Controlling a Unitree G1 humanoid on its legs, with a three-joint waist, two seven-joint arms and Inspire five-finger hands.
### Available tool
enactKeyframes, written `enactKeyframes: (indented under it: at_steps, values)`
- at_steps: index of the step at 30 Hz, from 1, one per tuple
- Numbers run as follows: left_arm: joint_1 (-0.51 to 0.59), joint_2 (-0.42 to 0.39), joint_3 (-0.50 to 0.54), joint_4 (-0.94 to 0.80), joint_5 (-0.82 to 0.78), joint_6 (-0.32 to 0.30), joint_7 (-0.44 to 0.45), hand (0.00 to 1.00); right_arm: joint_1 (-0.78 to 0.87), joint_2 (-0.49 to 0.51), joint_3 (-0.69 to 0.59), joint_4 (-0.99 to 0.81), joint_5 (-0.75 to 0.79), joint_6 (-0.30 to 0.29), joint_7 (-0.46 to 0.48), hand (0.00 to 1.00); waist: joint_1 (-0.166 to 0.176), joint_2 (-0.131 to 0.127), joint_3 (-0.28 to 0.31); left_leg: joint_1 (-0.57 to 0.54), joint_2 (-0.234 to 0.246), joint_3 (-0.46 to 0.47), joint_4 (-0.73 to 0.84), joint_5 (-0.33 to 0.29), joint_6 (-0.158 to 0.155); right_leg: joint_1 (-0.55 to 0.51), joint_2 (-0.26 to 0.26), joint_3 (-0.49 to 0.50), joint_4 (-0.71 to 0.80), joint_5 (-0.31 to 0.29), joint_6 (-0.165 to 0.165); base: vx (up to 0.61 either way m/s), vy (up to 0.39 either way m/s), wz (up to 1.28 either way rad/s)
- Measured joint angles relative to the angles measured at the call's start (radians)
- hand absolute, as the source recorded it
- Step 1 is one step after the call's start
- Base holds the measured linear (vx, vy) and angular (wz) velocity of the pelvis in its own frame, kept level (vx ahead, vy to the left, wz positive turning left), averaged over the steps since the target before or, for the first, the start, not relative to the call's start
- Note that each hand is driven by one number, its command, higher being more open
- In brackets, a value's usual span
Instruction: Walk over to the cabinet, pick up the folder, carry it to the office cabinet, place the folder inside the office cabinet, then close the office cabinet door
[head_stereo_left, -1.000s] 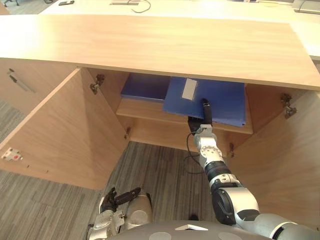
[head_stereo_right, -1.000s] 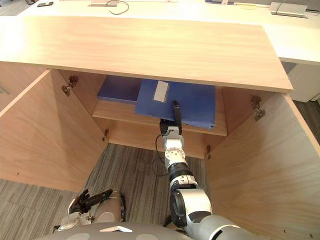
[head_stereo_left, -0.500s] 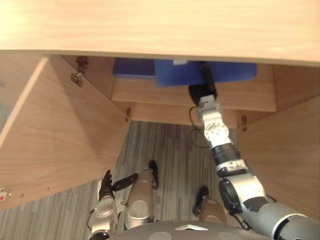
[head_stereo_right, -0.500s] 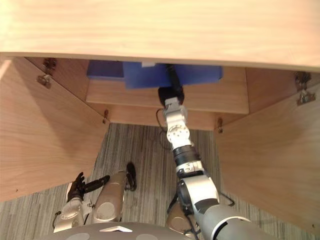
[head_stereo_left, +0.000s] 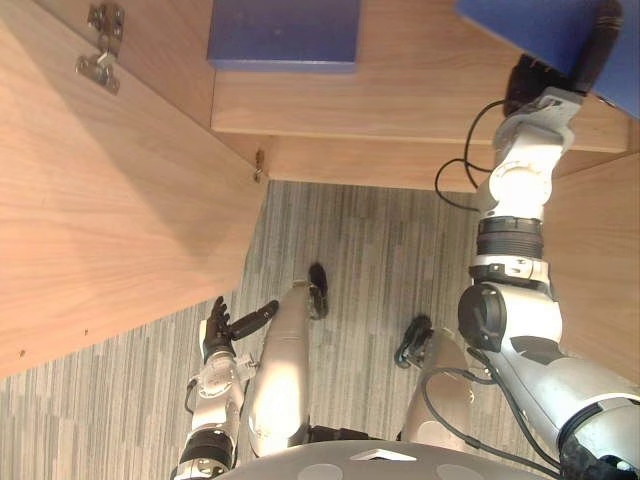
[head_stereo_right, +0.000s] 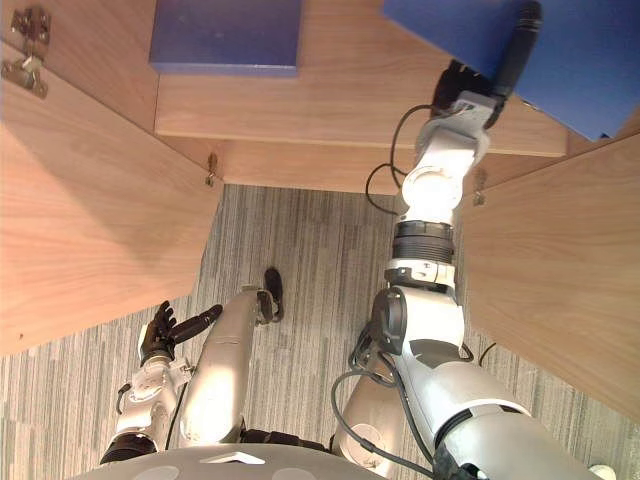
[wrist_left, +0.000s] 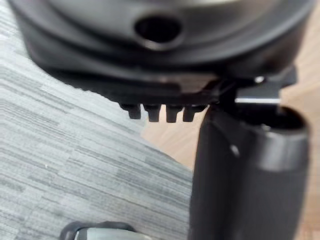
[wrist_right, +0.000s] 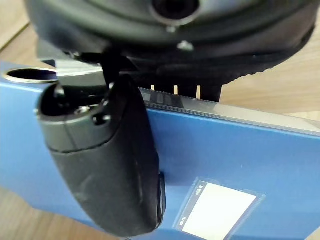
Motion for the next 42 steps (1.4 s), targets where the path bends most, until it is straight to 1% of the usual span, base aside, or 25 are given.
enactKeyframes:
  at_steps: [3,4,6,8,10,13,14,15,17,19,21,22,23,24,25,29,31,34,38,39,42]
  values:
    - [-0.001,0.002,0.015,0.019,0.002,0.022,0.017,1.00,-0.029,-0.046,-0.004,0.006,0.000,-0.002,-0.028,0.00,0.003,-0.001,0.019,-0.063,-0.001,-0.023,0.047,-0.002,0.004,-0.050,-0.006,-0.001,0.052,-0.011,0.003,-0.10,0.027,0.12]
    - [-0.001,0.001,0.024,0.040,0.001,0.029,0.019,1.00,-0.073,-0.080,-0.018,0.033,0.000,-0.001,-0.051,0.00,0.005,-0.004,0.025,-0.105,-0.002,-0.027,0.072,-0.002,0.004,-0.091,-0.015,0.000,0.084,-0.020,0.004,-0.09,0.030,0.09]
    - [-0.001,0.000,0.026,0.048,0.002,0.039,0.020,1.00,-0.109,-0.102,-0.024,0.063,-0.004,0.001,-0.067,0.00,0.005,-0.004,0.035,-0.122,-0.006,-0.030,0.088,-0.002,0.005,-0.108,-0.022,0.003,0.106,-0.024,0.005,-0.08,0.022,0.09]
    - [0.000,-0.005,0.027,0.065,0.003,0.044,0.022,1.00,-0.179,-0.129,-0.042,0.117,-0.006,0.013,-0.111,0.00,0.006,-0.004,0.035,-0.161,-0.013,-0.035,0.107,0.003,0.011,-0.147,-0.034,0.006,0.137,-0.030,0.005,-0.11,0.019,0.11]
    - [0.000,-0.009,0.031,0.071,0.002,0.043,0.023,1.00,-0.212,-0.154,-0.041,0.148,-0.010,0.032,-0.130,0.00,0.005,-0.004,0.035,-0.183,-0.022,-0.035,0.108,0.011,0.018,-0.171,-0.043,0.006,0.150,-0.033,0.007,-0.10,-0.004,0.11]
    - [0.000,-0.021,0.060,0.081,0.001,0.042,0.024,1.00,-0.266,-0.190,-0.037,0.211,-0.067,0.082,-0.160,0.00,0.001,-0.004,0.035,-0.216,-0.031,-0.038,0.108,0.023,0.022,-0.200,-0.054,0.006,0.161,-0.032,0.008,-0.07,-0.006,0.09]
    - [-0.001,-0.024,0.067,0.086,0.001,0.042,0.026,1.00,-0.276,-0.195,-0.036,0.224,-0.087,0.094,-0.168,0.00,0.000,-0.004,0.035,-0.221,-0.032,-0.038,0.108,0.026,0.023,-0.205,-0.055,0.006,0.162,-0.031,0.009,-0.06,-0.007,0.08]
    - [-0.002,-0.032,0.082,0.090,-0.004,0.043,0.029,1.00,-0.291,-0.205,-0.030,0.246,-0.117,0.119,-0.178,0.00,-0.001,-0.004,0.035,-0.229,-0.033,-0.038,0.108,0.030,0.024,-0.214,-0.056,0.006,0.163,-0.031,0.010,-0.05,-0.007,0.06]
    - [-0.003,-0.034,0.085,0.090,-0.009,0.043,0.038,1.00,-0.307,-0.207,-0.025,0.261,-0.128,0.136,-0.187,0.00,-0.001,-0.004,0.035,-0.237,-0.035,-0.040,0.106,0.034,0.025,-0.220,-0.057,0.004,0.164,-0.030,0.010,-0.03,-0.009,0.04]
    - [-0.008,-0.035,0.085,0.089,-0.020,0.041,0.038,1.00,-0.321,-0.207,-0.015,0.261,-0.127,0.137,-0.200,0.00,0.005,-0.004,0.035,-0.242,-0.039,-0.040,0.100,0.039,0.024,-0.227,-0.060,0.004,0.166,-0.030,0.010,-0.01,-0.019,0.07]
    - [-0.013,-0.035,0.085,0.086,-0.020,0.041,0.038,1.00,-0.337,-0.207,-0.011,0.261,-0.124,0.135,-0.201,0.00,0.002,-0.004,0.035,-0.246,-0.050,-0.040,0.086,0.049,0.023,-0.235,-0.070,0.001,0.168,-0.031,0.010,-0.01,-0.020,0.15]
    - [-0.013,-0.036,0.084,0.084,-0.022,0.040,0.039,1.00,-0.351,-0.207,-0.011,0.261,-0.104,0.125,-0.201,0.00,0.001,-0.004,0.035,-0.249,-0.057,-0.038,0.077,0.056,0.025,-0.243,-0.076,0.002,0.169,-0.031,0.010,-0.01,-0.018,0.17]
    - [-0.015,-0.036,0.083,0.080,-0.038,0.040,0.038,1.00,-0.364,-0.209,-0.013,0.261,-0.077,0.109,-0.202,1.00,0.000,-0.004,0.035,-0.252,-0.063,-0.038,0.069,0.061,0.025,-0.248,-0.081,0.001,0.169,-0.031,0.010,-0.01,-0.014,0.15]
    - [-0.015,-0.037,0.083,0.079,-0.041,0.040,0.038,1.00,-0.369,-0.209,-0.016,0.261,-0.064,0.100,-0.203,1.00,0.000,-0.004,0.035,-0.252,-0.067,-0.038,0.067,0.064,0.024,-0.250,-0.085,0.001,0.171,-0.031,0.010,-0.02,-0.003,0.12]
    - [-0.015,-0.038,0.083,0.078,-0.041,0.040,0.038,1.00,-0.378,-0.213,-0.021,0.261,-0.035,0.078,-0.208,1.00,0.000,-0.004,0.035,-0.254,-0.070,-0.037,0.062,0.066,0.025,-0.253,-0.089,0.000,0.172,-0.031,0.010,-0.02,0.005,0.07]
    - [-0.015,-0.037,0.083,0.075,-0.041,0.040,0.037,1.00,-0.405,-0.244,-0.021,0.261,-0.007,0.047,-0.218,1.00,-0.002,-0.004,0.035,-0.285,-0.072,-0.037,0.078,0.066,0.026,-0.285,-0.094,0.005,0.190,-0.031,0.010,-0.01,0.009,0.02]
    - [-0.015,-0.037,0.083,0.077,-0.045,0.041,0.037,1.00,-0.407,-0.277,-0.020,0.261,-0.006,0.044,-0.218,1.00,-0.002,-0.002,0.036,-0.299,-0.074,-0.036,0.091,0.067,0.027,-0.301,-0.104,0.009,0.210,-0.034,0.008,-0.05,0.028,0.05]
    - [-0.015,-0.037,0.083,0.078,-0.045,0.041,0.036,1.00,-0.407,-0.299,-0.020,0.258,-0.013,0.043,-0.217,1.00,-0.004,-0.001,0.037,-0.299,-0.075,-0.033,0.102,0.066,0.027,-0.309,-0.106,0.020,0.227,-0.037,0.008,-0.06,0.019,-0.02]
    - [-0.015,-0.033,0.083,0.078,-0.091,0.039,0.033,1.00,-0.401,-0.300,-0.028,0.257,-0.039,0.047,-0.207,1.00,-0.016,0.000,0.037,-0.298,-0.080,-0.029,0.109,0.064,0.022,-0.319,-0.112,0.033,0.256,-0.049,0.008,-0.09,0.012,0.03]
    - [-0.015,-0.033,0.083,0.078,-0.095,0.039,0.031,1.00,-0.396,-0.300,-0.040,0.257,-0.043,0.047,-0.204,1.00,-0.018,0.000,0.037,-0.296,-0.084,-0.029,0.109,0.064,0.021,-0.319,-0.121,0.033,0.263,-0.052,0.006,-0.09,0.011,0.14]
    - [-0.015,-0.034,0.083,0.078,-0.128,0.039,0.028,1.00,-0.366,-0.301,-0.062,0.256,-0.048,0.049,-0.194,1.00,-0.020,0.004,0.035,-0.289,-0.089,-0.026,0.108,0.067,0.020,-0.320,-0.126,0.037,0.276,-0.057,0.004,-0.05,0.008,0.05]
